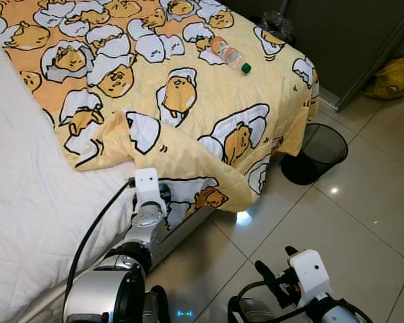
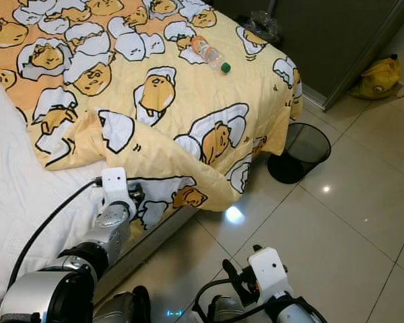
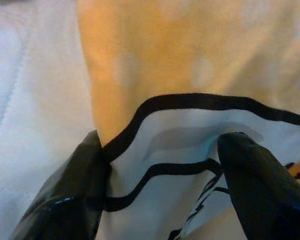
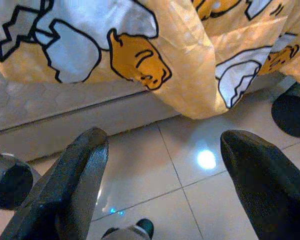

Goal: Clean up the room

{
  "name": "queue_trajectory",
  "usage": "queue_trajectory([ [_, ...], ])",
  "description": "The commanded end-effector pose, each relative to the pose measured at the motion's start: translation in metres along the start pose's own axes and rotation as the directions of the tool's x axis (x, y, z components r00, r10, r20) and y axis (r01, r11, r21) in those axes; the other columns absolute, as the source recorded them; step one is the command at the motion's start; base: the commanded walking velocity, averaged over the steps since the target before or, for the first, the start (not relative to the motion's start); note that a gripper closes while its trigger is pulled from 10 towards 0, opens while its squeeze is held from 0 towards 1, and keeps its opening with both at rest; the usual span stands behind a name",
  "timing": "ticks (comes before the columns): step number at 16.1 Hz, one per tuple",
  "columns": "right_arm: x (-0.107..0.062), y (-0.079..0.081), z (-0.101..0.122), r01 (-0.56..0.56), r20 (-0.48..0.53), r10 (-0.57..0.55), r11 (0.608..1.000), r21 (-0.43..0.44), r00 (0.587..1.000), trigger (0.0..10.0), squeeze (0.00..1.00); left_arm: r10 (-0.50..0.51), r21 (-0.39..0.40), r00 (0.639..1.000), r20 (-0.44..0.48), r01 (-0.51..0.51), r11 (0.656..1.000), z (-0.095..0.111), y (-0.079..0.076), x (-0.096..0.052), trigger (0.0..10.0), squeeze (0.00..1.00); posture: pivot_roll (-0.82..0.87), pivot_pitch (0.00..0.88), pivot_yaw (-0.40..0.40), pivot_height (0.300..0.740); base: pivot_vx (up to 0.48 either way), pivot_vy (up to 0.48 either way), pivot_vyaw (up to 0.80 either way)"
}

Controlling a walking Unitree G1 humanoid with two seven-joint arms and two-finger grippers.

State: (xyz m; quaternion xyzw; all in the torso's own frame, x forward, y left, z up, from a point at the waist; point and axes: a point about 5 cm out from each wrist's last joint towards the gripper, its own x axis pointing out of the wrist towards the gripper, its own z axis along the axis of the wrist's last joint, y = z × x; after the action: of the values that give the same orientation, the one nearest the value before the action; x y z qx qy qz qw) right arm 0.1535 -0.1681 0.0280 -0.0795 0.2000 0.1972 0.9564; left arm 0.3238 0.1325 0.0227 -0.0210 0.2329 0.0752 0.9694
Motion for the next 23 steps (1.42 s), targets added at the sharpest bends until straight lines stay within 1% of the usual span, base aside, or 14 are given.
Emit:
queue_trajectory([
  [1,-0.002,0.0,-0.001,-0.009,-0.013,0.009,1.0,0.0,1.0,10.0,0.0,-0.031,-0.003,0.998,-0.054,0.03,1.0,-0.015,-0.001,-0.003,0.0,0.0,-0.32,0.191,-0.034,0.74,0.0,0.0,0.0],
  [3,0.0,0.002,0.0,-0.023,-0.01,0.023,1.0,0.006,1.0,10.0,0.0,-0.062,0.004,0.997,-0.05,0.062,0.998,-0.017,0.002,-0.004,0.0,0.0,-0.3,0.197,-0.036,0.74,0.0,0.0,0.0],
  [5,0.002,0.004,0.0,-0.029,-0.01,0.029,1.0,0.01,1.0,10.0,0.0,-0.08,-0.009,0.995,-0.05,0.08,0.997,-0.017,0.004,-0.003,0.0,0.0,-0.29,0.199,-0.036,0.74,0.0,0.0,0.0],
  [9,0.003,0.004,0.002,-0.036,-0.008,0.036,0.999,0.01,0.999,10.0,0.0,-0.117,0.008,0.992,-0.05,0.117,0.993,-0.016,0.004,-0.003,0.0,0.0,-0.3,0.207,-0.04,0.74,0.0,0.0,0.0],
  [12,0.002,0.003,0.002,-0.035,-0.01,0.035,0.999,0.012,0.999,10.0,0.0,-0.188,0.016,0.982,-0.032,0.188,0.982,-0.011,-0.005,-0.003,0.0,0.0,-0.3,0.217,-0.041,0.74,0.0,0.0,0.0],
  [13,0.001,0.006,0.002,-0.038,-0.011,0.038,0.999,0.016,0.999,10.0,0.0,-0.241,-0.006,0.971,-0.009,0.24,0.971,-0.006,-0.012,-0.003,0.0,0.0,-0.3,0.222,-0.039,0.74,0.0,0.0,0.0],
  [14,0.0,0.007,0.001,-0.04,-0.012,0.04,0.999,0.018,0.999,10.0,0.0,-0.265,-0.012,0.964,0.004,0.265,0.964,-0.004,-0.015,-0.003,0.0,0.0,-0.3,0.222,-0.038,0.74,0.0,0.0,0.0],
  [17,0.0,0.011,-0.001,-0.051,-0.018,0.052,0.998,0.024,0.999,10.0,0.0,-0.295,0.05,0.955,0.008,0.294,0.954,-0.001,-0.015,-0.003,0.0,0.0,-0.29,0.227,-0.032,0.74,0.0,0.0,0.0],
  [18,0.001,0.01,-0.001,-0.048,-0.018,0.049,0.999,0.025,0.999,10.0,0.0,-0.341,0.14,0.94,0.005,0.337,0.931,-0.001,-0.017,-0.004,0.0,0.0,-0.29,0.228,-0.027,0.74,0.0,0.0,0.0],
  [19,0.002,0.01,-0.001,-0.047,-0.018,0.047,0.999,0.025,0.999,10.0,0.0,-0.352,0.173,0.936,0.004,0.346,0.922,-0.001,-0.017,-0.004,0.0,0.0,-0.29,0.228,-0.027,0.74,0.0,0.0,0.0],
  [20,0.002,0.01,-0.001,-0.044,-0.019,0.045,0.999,0.026,0.999,10.0,0.0,-0.391,0.332,0.92,-0.03,0.379,0.864,-0.005,-0.011,-0.005,0.0,0.0,-0.29,0.227,-0.024,0.74,0.0,0.0,0.0],
  [21,0.002,0.01,-0.001,-0.044,-0.02,0.045,0.999,0.026,0.999,10.0,0.0,-0.388,0.359,0.92,-0.047,0.378,0.853,-0.009,-0.005,-0.005,2.4,0.0,-0.29,0.226,-0.022,0.74,0.0,0.0,0.0],
  [22,0.002,0.01,-0.001,-0.044,-0.021,0.045,0.999,0.027,0.999,10.0,0.0,-0.383,0.367,0.922,-0.061,0.377,0.85,-0.011,0.001,-0.005,10.0,0.0,-0.29,0.227,-0.022,0.74,0.0,0.0,0.0],
  [23,0.001,0.011,-0.002,-0.045,-0.023,0.046,0.999,0.028,0.999,10.0,0.0,-0.383,0.376,0.92,-0.077,0.383,0.844,-0.014,0.007,-0.005,10.0,0.0,-0.29,0.227,-0.022,0.74,0.0,0.0,0.0],
])
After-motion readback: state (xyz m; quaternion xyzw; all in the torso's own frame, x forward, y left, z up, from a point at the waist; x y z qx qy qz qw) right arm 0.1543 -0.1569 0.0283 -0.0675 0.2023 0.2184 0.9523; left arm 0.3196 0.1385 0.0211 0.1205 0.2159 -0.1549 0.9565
